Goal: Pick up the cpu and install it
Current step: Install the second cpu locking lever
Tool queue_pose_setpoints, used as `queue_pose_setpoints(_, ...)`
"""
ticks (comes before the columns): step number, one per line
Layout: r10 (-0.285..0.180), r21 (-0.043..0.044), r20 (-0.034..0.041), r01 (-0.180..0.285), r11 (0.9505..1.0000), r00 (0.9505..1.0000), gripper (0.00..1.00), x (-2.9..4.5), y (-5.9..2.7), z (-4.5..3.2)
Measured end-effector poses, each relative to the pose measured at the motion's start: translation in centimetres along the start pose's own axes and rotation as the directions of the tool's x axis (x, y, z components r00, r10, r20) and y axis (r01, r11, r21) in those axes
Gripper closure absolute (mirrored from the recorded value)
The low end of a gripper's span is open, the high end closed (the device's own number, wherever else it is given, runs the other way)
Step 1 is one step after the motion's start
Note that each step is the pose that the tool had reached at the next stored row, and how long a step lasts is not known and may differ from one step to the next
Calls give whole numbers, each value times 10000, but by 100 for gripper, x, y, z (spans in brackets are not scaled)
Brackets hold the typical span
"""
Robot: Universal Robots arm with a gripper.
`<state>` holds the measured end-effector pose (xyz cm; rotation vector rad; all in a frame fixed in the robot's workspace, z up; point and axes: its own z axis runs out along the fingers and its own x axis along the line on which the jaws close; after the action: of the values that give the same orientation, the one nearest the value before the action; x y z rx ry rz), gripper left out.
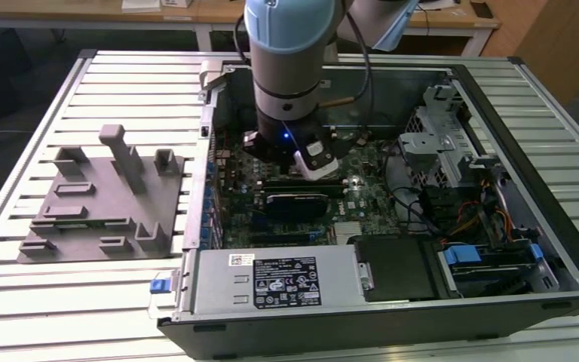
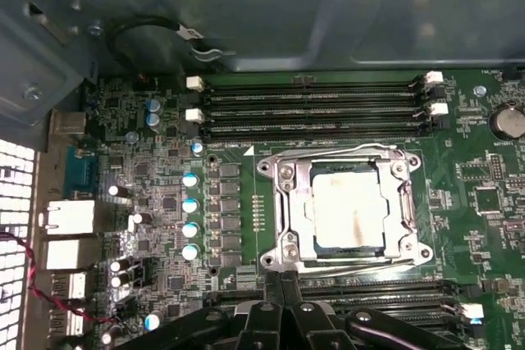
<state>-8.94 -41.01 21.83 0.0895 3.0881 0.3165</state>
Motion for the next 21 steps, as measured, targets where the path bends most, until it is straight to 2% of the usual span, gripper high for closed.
queue_pose_setpoints(8,51,274,28,-52,9996,10000,89,-43,110,24)
queue_pose_setpoints(21,147,459,61,-149,9988,9999,89,-197,267,61)
